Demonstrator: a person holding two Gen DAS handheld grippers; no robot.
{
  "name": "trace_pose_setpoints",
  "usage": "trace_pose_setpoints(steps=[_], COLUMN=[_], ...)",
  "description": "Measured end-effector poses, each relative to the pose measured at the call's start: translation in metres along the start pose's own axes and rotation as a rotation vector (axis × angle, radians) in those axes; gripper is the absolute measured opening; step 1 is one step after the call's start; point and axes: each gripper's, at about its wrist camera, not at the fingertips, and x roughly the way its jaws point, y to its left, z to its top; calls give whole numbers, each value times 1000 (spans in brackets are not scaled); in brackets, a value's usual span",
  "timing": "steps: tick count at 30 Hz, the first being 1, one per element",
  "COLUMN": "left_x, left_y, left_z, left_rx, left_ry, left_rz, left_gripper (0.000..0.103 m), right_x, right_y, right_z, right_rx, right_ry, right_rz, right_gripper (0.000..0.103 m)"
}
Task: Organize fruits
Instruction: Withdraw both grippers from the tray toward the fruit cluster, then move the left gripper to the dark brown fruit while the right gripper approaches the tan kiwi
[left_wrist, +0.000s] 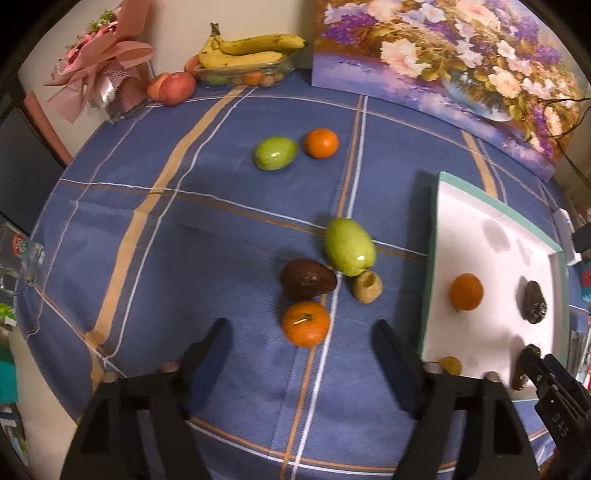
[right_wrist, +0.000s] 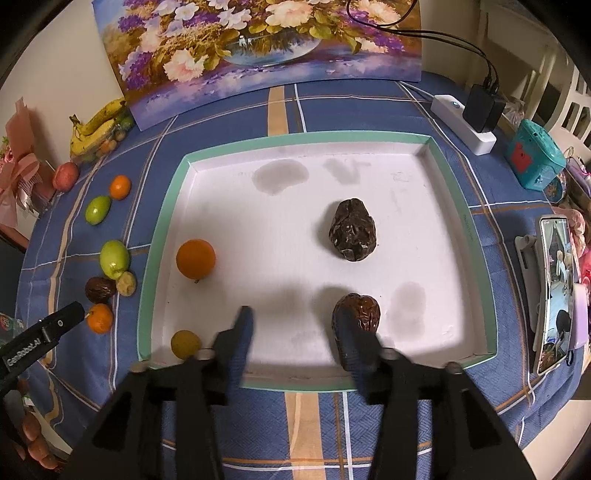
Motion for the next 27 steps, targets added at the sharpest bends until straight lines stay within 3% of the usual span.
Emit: trace_pose_setpoints(steps=[1,2,4,8,10,27], left_x=[2,3,4,6,7,2], left_y=[1,2,4,8,10,9], left_z=[0,0,-1,0,0,3], left_rx=[-1,0,-3,-20,-23,3], left_ry=[5,5,9,18,18,-20], left_rz=[21,29,46,58,67,89], left_gripper=[100,101,101,103,103,103], right_x=[1,2,4,5,6,-2], right_y=[1,2,2,4,4,14], right_z=[0,0,0,-1,-1,1], right_rx=[-6,-12,-22,-33,-35,-66], right_ry=[1,2,2,-6,-14,-94], right_rz=[-5,-11,-23,-26,-31,40], right_gripper=[59,61,78,85,96,97])
